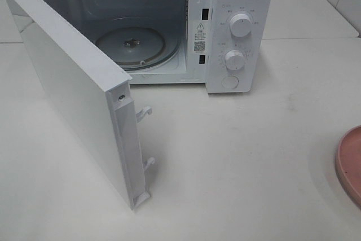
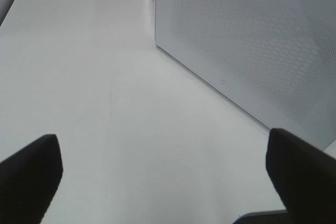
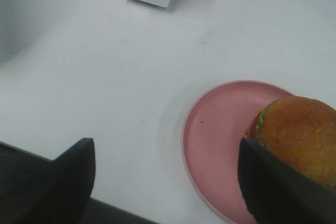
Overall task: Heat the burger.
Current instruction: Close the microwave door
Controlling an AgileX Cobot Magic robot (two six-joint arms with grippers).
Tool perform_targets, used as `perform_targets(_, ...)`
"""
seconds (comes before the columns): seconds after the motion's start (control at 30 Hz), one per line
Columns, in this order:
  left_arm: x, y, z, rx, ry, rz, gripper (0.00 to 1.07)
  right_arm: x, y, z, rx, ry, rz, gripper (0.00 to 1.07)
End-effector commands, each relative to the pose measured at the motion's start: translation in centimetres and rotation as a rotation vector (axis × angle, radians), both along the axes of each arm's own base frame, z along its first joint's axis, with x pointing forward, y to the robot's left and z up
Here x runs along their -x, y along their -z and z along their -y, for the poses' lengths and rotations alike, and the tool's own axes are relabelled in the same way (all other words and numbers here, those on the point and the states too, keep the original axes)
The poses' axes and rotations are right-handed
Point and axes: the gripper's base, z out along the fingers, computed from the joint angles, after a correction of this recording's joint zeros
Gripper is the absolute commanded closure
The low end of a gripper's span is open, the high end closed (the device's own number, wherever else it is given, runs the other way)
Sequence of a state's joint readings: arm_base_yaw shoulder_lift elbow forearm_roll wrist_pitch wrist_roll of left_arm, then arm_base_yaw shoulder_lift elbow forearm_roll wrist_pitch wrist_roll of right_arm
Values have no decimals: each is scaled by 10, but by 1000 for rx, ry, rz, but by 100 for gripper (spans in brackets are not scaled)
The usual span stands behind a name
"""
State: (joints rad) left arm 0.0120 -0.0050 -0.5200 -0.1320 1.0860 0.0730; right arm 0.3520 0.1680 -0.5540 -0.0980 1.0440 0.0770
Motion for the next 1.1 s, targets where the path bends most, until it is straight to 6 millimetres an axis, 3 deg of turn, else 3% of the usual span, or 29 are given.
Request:
perform_targets(0.03,2,0,0,3,3,26,9,2,9,1,4,24,22,33)
perform_targets(0.43,2,0,0,3,3,26,9,24,12,6,-62,108,187,33)
perform_targets(1.1,2,0,0,5,4,25,9,23,12,6,-64,155,184,35)
